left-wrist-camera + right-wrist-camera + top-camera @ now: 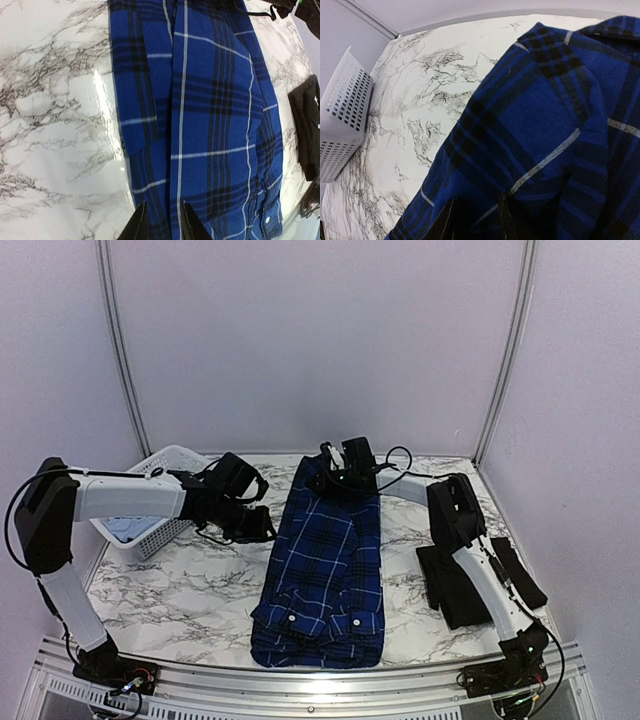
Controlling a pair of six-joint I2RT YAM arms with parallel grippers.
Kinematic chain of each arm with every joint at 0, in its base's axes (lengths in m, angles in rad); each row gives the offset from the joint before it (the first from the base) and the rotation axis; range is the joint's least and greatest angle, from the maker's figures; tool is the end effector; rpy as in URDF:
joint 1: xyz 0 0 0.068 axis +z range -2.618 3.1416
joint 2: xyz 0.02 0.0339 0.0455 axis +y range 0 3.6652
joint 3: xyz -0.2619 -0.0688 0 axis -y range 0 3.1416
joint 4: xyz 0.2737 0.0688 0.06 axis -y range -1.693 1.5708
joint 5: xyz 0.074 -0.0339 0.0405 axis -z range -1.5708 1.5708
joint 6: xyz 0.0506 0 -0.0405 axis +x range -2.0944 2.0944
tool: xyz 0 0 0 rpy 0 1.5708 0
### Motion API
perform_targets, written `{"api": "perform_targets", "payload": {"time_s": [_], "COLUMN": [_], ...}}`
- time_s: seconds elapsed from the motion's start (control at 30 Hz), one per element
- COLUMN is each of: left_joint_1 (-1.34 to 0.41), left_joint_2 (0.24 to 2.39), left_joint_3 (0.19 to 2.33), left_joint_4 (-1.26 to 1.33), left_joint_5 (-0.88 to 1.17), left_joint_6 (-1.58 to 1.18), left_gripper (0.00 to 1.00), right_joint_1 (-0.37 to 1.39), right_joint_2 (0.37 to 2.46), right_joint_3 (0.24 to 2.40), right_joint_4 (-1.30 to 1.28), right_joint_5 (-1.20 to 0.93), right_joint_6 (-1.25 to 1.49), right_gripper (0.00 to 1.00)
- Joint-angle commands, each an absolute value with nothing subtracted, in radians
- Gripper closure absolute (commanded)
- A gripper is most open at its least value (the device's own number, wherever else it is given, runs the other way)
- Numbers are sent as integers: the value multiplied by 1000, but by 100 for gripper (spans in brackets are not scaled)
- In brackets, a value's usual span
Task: Fold and stack the long sleeve shirts
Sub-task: Adjust the rectangle-folded shirt at the center of the board.
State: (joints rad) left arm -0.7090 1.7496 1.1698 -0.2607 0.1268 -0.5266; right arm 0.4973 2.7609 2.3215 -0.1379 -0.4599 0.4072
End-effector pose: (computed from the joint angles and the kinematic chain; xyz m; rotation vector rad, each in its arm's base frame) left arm 0.3080 -0.2726 0.1789 0.2916 2.5138 -0.6912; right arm 0.5486 0.3233 0.0835 -0.3847 2.2240 1.0019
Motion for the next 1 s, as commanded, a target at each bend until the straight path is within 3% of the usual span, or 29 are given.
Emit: {"api": "perform_targets", "payload": {"time_s": [0.0, 0.27, 0.43, 0.77, 0.97], "left_joint_1": [-724, -741, -742, -787, -835], "left_joint_2": [1647, 1571, 1521, 1523, 1492], "left_joint_3": [1096, 978, 910, 838, 797], "left_joint_4": [-290, -286, -276, -272, -266], "left_joint_5": [196, 221, 290, 376, 409], "left_joint_6": [-515, -543, -534, -492, -505], "left_gripper": [75, 74, 73, 75, 88], "right_joint_1": [455, 443, 447, 518, 619], "right_joint_2": [2808, 2761, 2581, 2094, 1824], "right_joint_3": [2358, 2395, 2248, 1608, 1189], "right_joint_4": [-87, -65, -99, -33, 42], "right_joint_5": [-505, -596, -578, -477, -412], "right_joint_6": [476, 495, 455, 427, 472], "right_gripper": [69, 46, 35, 30, 30]}}
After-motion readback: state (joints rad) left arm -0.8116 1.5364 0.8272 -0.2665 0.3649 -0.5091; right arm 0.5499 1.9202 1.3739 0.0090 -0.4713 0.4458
